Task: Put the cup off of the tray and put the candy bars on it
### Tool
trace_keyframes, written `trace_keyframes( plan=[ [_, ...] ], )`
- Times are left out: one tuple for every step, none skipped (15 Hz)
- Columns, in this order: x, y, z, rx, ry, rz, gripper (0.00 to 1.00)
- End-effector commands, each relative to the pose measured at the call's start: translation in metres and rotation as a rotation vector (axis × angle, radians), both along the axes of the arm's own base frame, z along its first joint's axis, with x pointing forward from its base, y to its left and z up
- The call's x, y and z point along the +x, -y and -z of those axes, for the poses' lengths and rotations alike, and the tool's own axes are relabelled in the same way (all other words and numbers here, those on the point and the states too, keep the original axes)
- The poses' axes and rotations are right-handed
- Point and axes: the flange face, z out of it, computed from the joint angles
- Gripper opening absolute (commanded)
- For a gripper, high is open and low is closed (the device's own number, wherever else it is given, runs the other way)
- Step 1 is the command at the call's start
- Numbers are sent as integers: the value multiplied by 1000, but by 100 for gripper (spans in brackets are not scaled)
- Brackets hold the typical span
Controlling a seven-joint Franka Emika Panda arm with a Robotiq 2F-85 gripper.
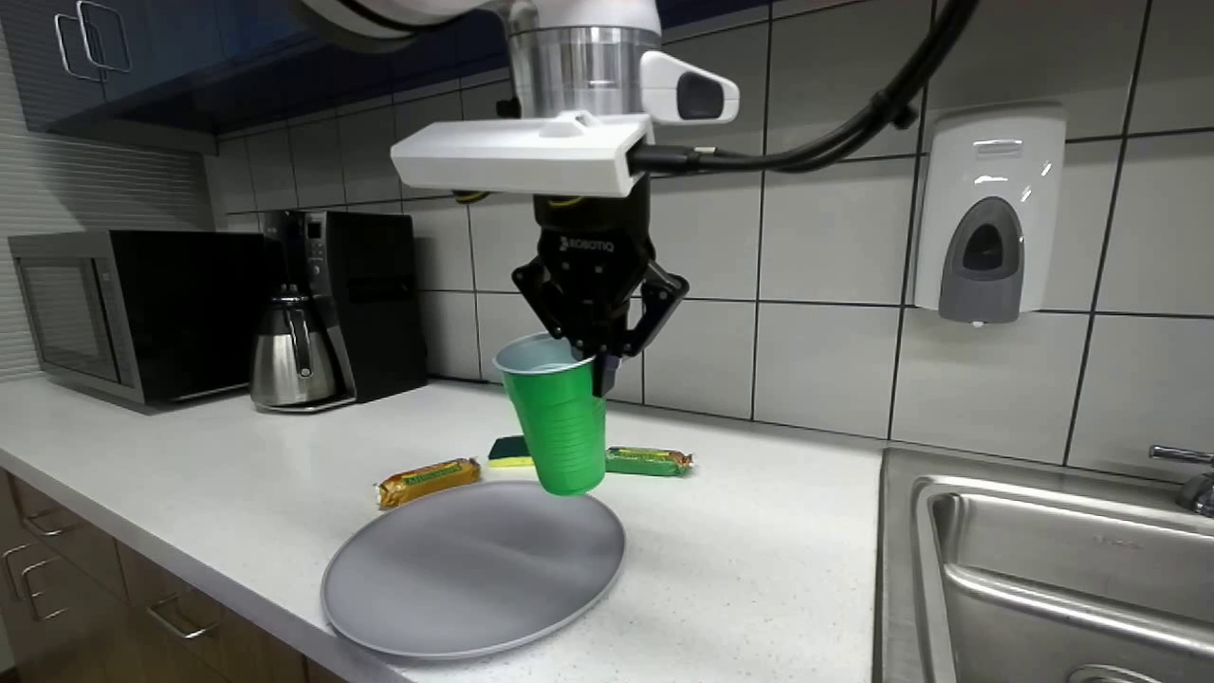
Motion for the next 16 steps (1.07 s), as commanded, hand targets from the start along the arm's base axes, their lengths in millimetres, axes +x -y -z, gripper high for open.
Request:
trace_keyframes(
  plan=[
    [-10,38,-8,7,5,4,1],
    [-11,48,-8,6,6,13,1],
    [-13,57,-7,6,7,19,1],
    [-15,66,-7,3,8,26,1],
    [-16,74,-7,1,10,31,1],
    [-17,80,-7,0,11,36,1],
    [-17,87,-6,-4,11,40,1],
    [-17,91,-6,-5,11,43,1],
    [-18,97,-5,-9,7,45,1],
    [-18,102,-4,-11,5,48,1],
    [-18,107,-2,-15,0,52,1],
    [-17,112,-1,-21,-4,57,1],
    [-17,116,0,-21,-11,64,1],
    [-15,121,3,-31,-25,79,1],
    [-14,124,4,-33,-32,84,1],
    [-13,128,7,-37,-43,90,1]
  ],
)
